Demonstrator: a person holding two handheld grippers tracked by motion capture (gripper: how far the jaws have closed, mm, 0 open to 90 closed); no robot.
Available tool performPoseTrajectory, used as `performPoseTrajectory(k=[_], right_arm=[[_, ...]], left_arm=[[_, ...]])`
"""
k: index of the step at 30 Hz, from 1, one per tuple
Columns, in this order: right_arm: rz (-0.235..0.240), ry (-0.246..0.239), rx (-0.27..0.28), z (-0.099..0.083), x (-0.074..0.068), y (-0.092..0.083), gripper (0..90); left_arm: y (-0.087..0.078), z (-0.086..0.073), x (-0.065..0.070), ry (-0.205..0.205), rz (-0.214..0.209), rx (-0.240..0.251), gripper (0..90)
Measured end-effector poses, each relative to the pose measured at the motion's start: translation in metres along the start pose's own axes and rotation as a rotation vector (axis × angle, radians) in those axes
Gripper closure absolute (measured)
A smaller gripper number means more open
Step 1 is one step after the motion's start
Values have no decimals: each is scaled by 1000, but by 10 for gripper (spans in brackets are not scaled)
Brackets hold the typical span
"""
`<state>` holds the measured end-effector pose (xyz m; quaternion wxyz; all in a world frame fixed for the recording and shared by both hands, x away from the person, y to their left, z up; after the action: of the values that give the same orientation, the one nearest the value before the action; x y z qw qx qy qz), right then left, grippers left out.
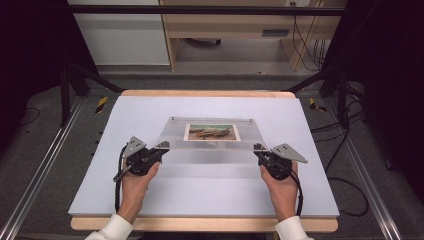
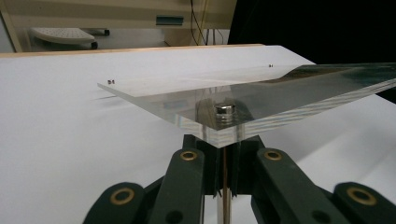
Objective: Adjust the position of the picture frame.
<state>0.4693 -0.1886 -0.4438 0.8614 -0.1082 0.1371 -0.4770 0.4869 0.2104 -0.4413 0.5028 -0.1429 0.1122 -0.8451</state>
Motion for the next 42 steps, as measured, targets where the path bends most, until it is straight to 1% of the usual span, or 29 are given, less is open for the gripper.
performPoseTrajectory(k=[4, 6, 9, 12, 14, 15, 16, 17, 19, 20, 21, 22, 25, 28, 32, 40, 42], right_arm=[[7, -1, -6, -3, -3, -5, 833], [12, -9, -16, -5, -4, -6, 830], [21, -14, -30, -9, -6, -5, 828], [26, -16, -35, -10, -7, -5, 828], [26, -22, -41, -11, -7, -6, 829], [28, -18, -59, -14, -8, -6, 831], [28, -18, -59, -14, -8, -6, 831], [31, -9, -75, -18, -8, -6, 835], [32, -6, -83, -20, -8, -6, 836], [36, 5, -100, -24, -8, -6, 838], [37, 3, -105, -26, -8, -6, 837], [37, 3, -105, -26, -8, -6, 837], [48, 8, -128, -31, -9, -5, 837], [51, 13, -156, -35, -10, -2, 820], [62, 18, -176, -37, -9, -1, 813], [51, 19, -184, -37, -7, -1, 790], [46, 20, -184, -37, -6, -1, 790]], left_arm=[[-4, -3, 1, -1, -3, -4, 837], [-6, -5, 1, 2, 0, -12, 837], [-9, -11, 0, -6, -2, -27, 836], [-9, -14, -1, -16, -4, -28, 836], [-10, -16, 1, -8, 2, -37, 836], [-11, -20, 2, 22, 12, -63, 834], [-11, -20, 2, 22, 12, -63, 834], [-11, -24, 3, 36, 16, -78, 834], [-11, -26, 4, 41, 17, -84, 834], [-11, -27, 4, 51, 22, -91, 834], [-10, -29, 4, 61, 33, -105, 834], [-10, -29, 4, 61, 33, -105, 835], [-7, -34, 2, 63, 43, -120, 836], [-6, -37, -1, 61, 44, -132, 836], [-5, -40, -1, 61, 36, -147, 836], [-5, -41, 0, 68, 25, -154, 836], [-4, -41, 1, 76, 22, -156, 835]])
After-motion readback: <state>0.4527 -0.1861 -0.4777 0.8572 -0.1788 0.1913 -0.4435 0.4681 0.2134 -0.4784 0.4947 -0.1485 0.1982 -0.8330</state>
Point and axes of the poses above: each handheld gripper's, and its own axes: y roughly forward along the jaws, z roughly out of its top, x roughly to its right, the point moved 1 cm from there along y, roughly forward along the jaws, and after that the axes turned 8 degrees about z, right-handed, at the moved point
